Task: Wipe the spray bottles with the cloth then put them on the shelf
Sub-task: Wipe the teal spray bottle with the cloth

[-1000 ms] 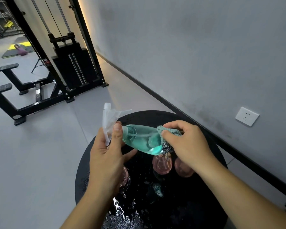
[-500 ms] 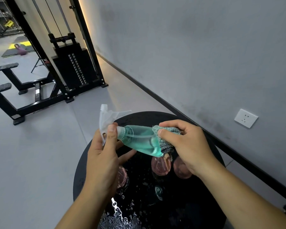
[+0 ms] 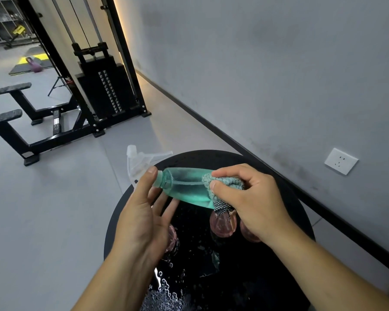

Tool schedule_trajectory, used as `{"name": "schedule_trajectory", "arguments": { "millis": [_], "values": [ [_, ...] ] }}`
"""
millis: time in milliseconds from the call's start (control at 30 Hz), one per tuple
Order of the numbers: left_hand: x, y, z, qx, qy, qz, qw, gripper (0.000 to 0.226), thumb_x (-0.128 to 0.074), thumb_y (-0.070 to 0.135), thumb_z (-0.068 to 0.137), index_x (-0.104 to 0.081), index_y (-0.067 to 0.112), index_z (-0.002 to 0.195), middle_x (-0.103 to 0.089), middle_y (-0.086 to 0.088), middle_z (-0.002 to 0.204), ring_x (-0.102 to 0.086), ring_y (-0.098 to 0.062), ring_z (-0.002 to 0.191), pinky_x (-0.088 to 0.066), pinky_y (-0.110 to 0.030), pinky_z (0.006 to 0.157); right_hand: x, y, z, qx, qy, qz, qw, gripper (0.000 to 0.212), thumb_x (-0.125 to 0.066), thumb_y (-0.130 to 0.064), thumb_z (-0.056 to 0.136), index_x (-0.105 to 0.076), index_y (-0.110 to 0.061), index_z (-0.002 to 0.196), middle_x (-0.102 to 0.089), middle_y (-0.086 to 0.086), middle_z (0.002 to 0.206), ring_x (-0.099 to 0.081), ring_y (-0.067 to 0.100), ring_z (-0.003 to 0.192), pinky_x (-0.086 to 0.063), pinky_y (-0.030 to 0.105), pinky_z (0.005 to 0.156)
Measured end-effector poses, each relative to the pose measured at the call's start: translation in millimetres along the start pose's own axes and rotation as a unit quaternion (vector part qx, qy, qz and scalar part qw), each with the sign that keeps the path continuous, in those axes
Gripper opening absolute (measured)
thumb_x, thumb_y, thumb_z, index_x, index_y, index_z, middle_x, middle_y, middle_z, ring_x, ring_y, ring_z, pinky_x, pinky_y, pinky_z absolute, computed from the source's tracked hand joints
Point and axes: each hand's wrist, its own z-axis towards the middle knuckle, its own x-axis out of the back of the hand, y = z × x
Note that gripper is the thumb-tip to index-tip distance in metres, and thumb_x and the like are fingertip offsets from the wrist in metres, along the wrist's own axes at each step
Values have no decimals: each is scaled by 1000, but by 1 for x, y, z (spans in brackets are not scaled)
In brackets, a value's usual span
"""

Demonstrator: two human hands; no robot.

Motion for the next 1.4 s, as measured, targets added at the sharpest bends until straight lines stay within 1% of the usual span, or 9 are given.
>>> {"name": "schedule_trajectory", "arguments": {
  "millis": [133,300,500,667,800,933,1067,1233,1400],
  "values": [
    [-2,-2,-2,-3,6,-5,1000,32,-81,29,88,-72,12,114,-81,-9,101,-79,-25,109,-62,-43,96,-2,1,-1,-2,9,8,1000,16,-85,-14,82,-82,-29,88,-73,-8,98,-73,8,88,-60,23,70],
    [0,-3,-1,13,7,53,998,22,-71,40,100,-75,24,114,-80,-2,120,-75,-22,117,-58,-56,102,-1,1,-3,31,-4,-36,999,18,-86,-14,82,-82,-30,89,-72,-11,97,-71,8,92,-58,20,74],
    [-2,0,-2,24,11,26,999,34,-66,33,105,-70,12,132,-81,-10,119,-77,-28,113,-58,-50,106,0,2,-2,51,11,-77,996,17,-85,-14,83,-82,-29,90,-72,-13,97,-70,5,94,-56,14,73],
    [-6,-2,-8,31,-10,25,999,31,-66,29,104,-71,9,127,-82,-14,111,-80,-29,108,-60,-45,100,1,-4,-3,97,44,-85,991,16,-82,-15,88,-82,-27,98,-72,-16,97,-70,2,94,-54,10,70],
    [-8,-9,-10,51,-43,23,998,33,-65,29,105,-71,7,129,-80,-17,118,-78,-30,112,-59,-44,101,-4,-7,-3,158,66,-124,977,17,-78,-13,92,-81,-21,106,-71,-16,104,-68,2,102,-56,10,75],
    [-6,-10,-8,66,-60,11,996,35,-66,29,104,-70,6,130,-78,-20,121,-77,-33,114,-56,-46,105,-4,-7,-3,175,20,-230,957,22,-76,-22,93,-79,-26,114,-68,-20,109,-64,2,108,-53,13,88],
    [-5,-13,-10,44,-71,43,996,31,-62,30,106,-70,7,126,-80,-16,119,-78,-30,112,-57,-44,99,1,-6,-5,148,-20,-282,948,28,-69,-27,95,-74,-31,122,-63,-24,115,-59,-4,111,-48,8,91],
    [-7,-17,-11,38,-73,54,995,32,-60,30,106,-69,8,128,-80,-15,120,-78,-28,113,-58,-43,98,-5,-7,-6,173,-53,-295,938,27,-68,-23,96,-74,-28,122,-63,-21,116,-56,3,114,-47,14,94],
    [-7,-19,-11,45,-69,57,995,30,-61,27,107,-71,6,126,-80,-14,120,-78,-27,113,-59,-42,96,1,2,1,138,4,-274,952,19,-69,-24,92,-75,-30,108,-63,-18,108,-61,7,107,-55,28,89]
  ]
}}
